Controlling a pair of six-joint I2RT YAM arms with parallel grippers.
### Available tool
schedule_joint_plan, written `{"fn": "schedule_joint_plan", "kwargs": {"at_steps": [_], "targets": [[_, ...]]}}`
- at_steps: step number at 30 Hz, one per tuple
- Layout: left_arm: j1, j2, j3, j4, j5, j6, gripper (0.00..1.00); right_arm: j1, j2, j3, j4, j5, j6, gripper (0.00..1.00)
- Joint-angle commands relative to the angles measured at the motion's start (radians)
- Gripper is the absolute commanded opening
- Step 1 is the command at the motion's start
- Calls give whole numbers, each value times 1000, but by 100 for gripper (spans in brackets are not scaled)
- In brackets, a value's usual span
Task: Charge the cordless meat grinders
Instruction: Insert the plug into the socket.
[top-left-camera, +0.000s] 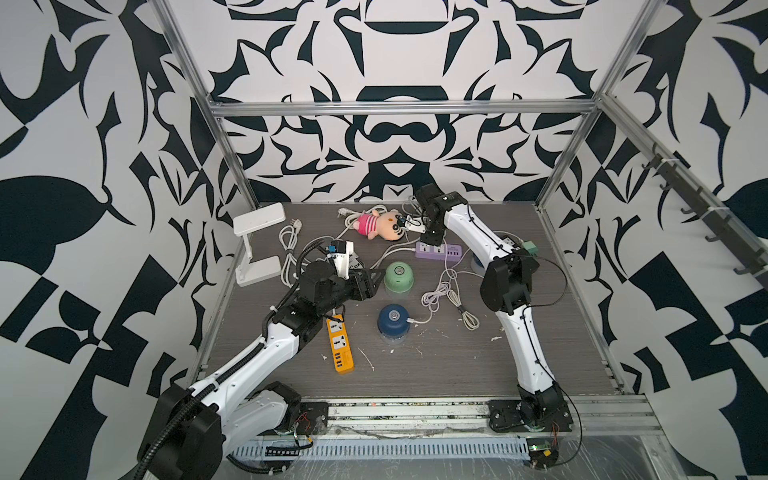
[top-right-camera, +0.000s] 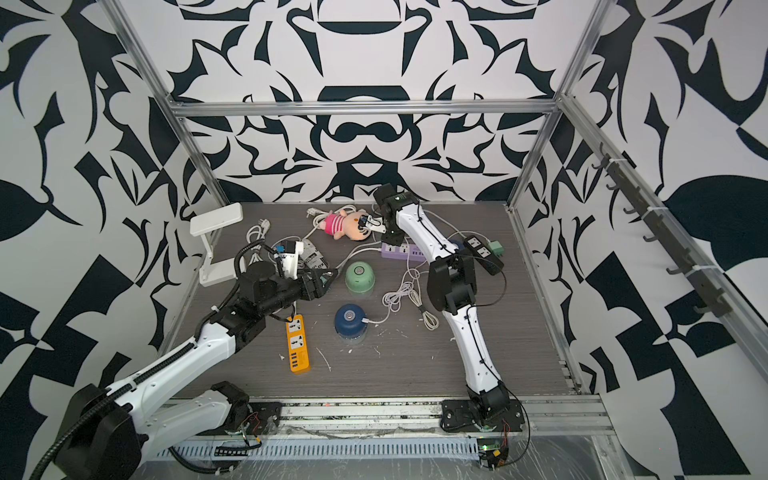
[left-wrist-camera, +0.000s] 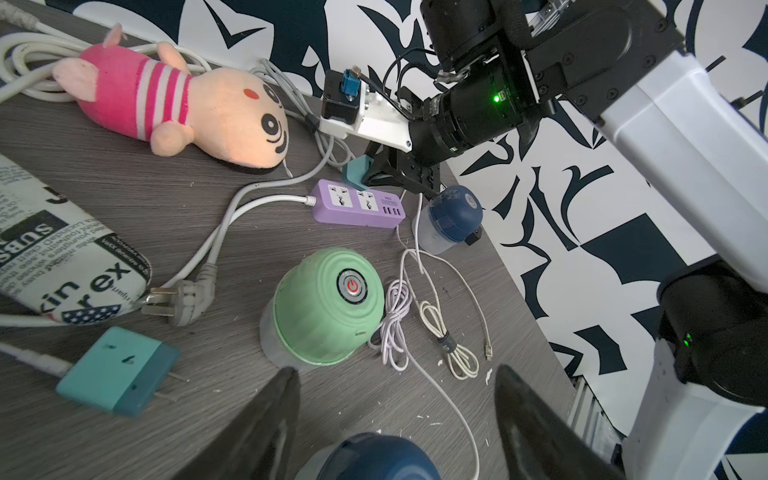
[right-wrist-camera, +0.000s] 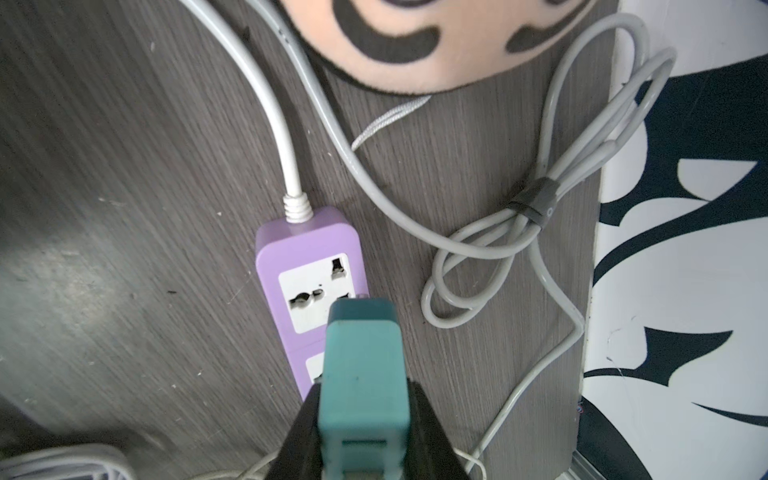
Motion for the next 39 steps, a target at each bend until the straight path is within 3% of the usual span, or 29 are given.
{"fn": "schedule_joint_plan", "kwargs": {"at_steps": [1,39], "targets": [[-3,15,3,36,18,-10,76,-3,-40,-2,11,-12,-43,0],[-1,0,-22,32,8,-34,75,28,59,-9,7,-21,-71,0]]}}
